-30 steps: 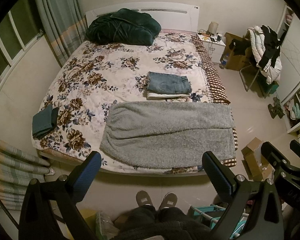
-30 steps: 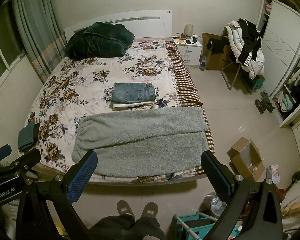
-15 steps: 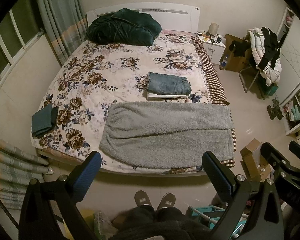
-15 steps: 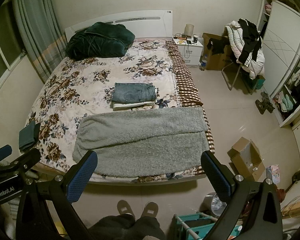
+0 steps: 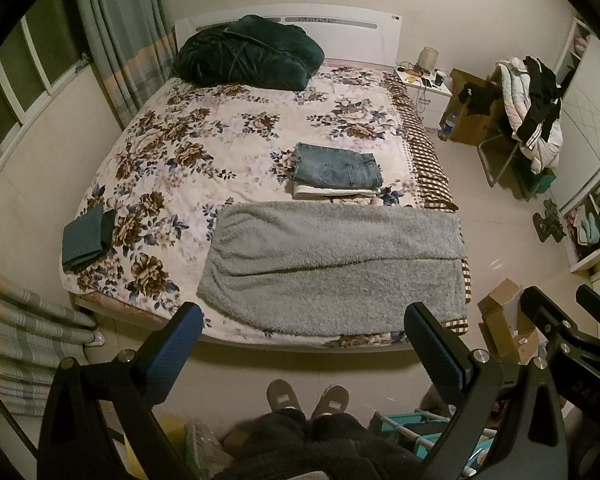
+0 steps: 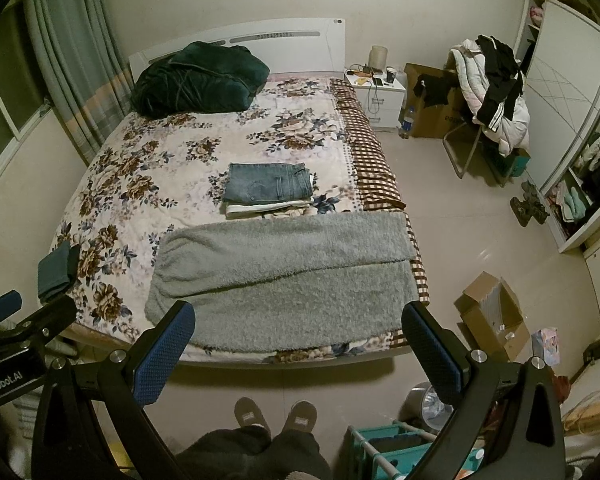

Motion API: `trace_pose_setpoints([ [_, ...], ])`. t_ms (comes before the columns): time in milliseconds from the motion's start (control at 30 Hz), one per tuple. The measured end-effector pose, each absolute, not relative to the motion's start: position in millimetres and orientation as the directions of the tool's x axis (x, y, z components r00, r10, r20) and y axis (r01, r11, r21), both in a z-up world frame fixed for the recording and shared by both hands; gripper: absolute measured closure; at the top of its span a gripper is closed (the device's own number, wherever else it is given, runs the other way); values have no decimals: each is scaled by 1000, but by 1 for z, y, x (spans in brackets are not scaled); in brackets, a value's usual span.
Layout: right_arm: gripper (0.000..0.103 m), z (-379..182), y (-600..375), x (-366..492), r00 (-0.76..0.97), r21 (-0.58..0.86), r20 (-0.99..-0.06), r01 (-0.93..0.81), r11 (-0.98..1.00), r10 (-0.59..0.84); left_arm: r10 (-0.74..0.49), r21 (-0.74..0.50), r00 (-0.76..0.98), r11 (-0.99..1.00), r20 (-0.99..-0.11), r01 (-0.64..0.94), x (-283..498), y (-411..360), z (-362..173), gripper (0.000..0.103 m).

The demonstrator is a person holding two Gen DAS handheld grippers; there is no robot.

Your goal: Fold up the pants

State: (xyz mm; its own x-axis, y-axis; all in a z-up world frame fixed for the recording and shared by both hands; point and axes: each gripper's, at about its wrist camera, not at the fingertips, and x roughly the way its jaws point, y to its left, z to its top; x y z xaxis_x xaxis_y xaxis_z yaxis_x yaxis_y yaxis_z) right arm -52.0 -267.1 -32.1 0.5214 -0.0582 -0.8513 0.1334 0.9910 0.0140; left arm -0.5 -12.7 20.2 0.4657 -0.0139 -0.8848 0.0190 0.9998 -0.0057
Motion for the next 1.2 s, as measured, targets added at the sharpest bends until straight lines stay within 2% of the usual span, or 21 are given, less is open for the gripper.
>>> trace_pose_setpoints([
  [500, 0, -55, -279, -73, 494, 28, -869, 124, 992, -37, -12, -11, 460, 1000, -888, 4, 0, -18, 21, 0],
  [700, 0, -83, -315, -45, 465, 41, -885, 140, 989, -29, 52, 25, 477, 998, -878, -63, 22, -40, 10, 0],
  [1000, 0, -156, -388, 43, 401, 59, -915, 215, 975, -33, 182, 121, 415, 978, -891, -169, 110, -44, -75, 0],
  [1200, 0, -241, -425, 154, 333, 58, -942, 308, 949, -50, 218, 153, 271, 958, -938, -243, 206, -20, -160, 0],
])
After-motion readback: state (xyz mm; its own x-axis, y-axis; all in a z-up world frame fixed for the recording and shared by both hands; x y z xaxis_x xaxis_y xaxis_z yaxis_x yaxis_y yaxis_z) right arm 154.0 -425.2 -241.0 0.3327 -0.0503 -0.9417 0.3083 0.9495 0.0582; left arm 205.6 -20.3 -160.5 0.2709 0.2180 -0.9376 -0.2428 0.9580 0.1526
